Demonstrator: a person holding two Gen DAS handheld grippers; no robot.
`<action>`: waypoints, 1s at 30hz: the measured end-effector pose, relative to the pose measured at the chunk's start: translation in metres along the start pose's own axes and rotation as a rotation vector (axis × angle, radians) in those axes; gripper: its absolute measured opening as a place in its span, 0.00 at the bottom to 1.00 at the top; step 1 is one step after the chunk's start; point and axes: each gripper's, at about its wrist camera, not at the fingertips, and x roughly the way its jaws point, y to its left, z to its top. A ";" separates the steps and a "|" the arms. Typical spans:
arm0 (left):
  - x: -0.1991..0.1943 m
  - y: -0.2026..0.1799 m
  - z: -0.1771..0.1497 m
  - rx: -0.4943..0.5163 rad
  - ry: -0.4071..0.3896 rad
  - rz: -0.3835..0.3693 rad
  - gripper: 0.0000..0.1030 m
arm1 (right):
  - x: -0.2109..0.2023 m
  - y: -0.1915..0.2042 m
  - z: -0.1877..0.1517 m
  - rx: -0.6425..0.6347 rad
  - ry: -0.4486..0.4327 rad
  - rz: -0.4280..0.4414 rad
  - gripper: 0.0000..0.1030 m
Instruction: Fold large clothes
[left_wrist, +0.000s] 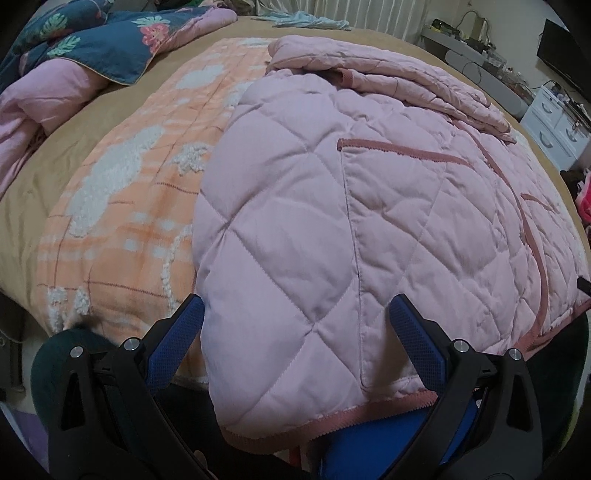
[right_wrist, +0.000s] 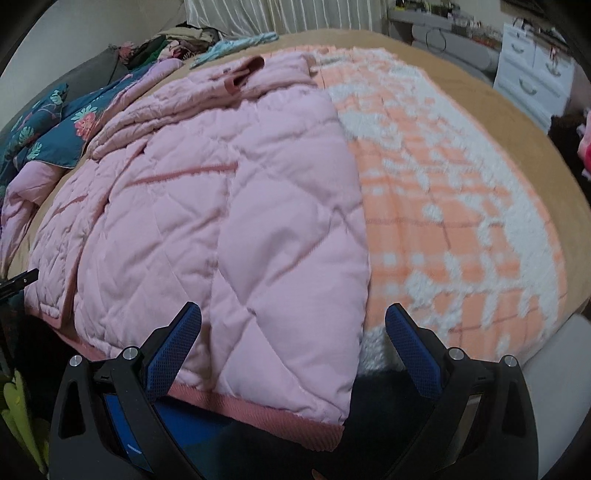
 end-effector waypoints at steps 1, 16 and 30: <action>0.000 0.001 -0.001 0.000 0.005 -0.003 0.92 | 0.002 -0.001 -0.002 0.007 0.011 0.008 0.96; 0.008 0.021 -0.010 -0.078 0.058 -0.126 0.81 | -0.025 0.029 0.000 -0.047 -0.073 0.164 0.23; 0.001 -0.003 -0.020 0.012 0.031 -0.094 0.42 | 0.002 0.015 -0.016 0.016 0.013 0.195 0.47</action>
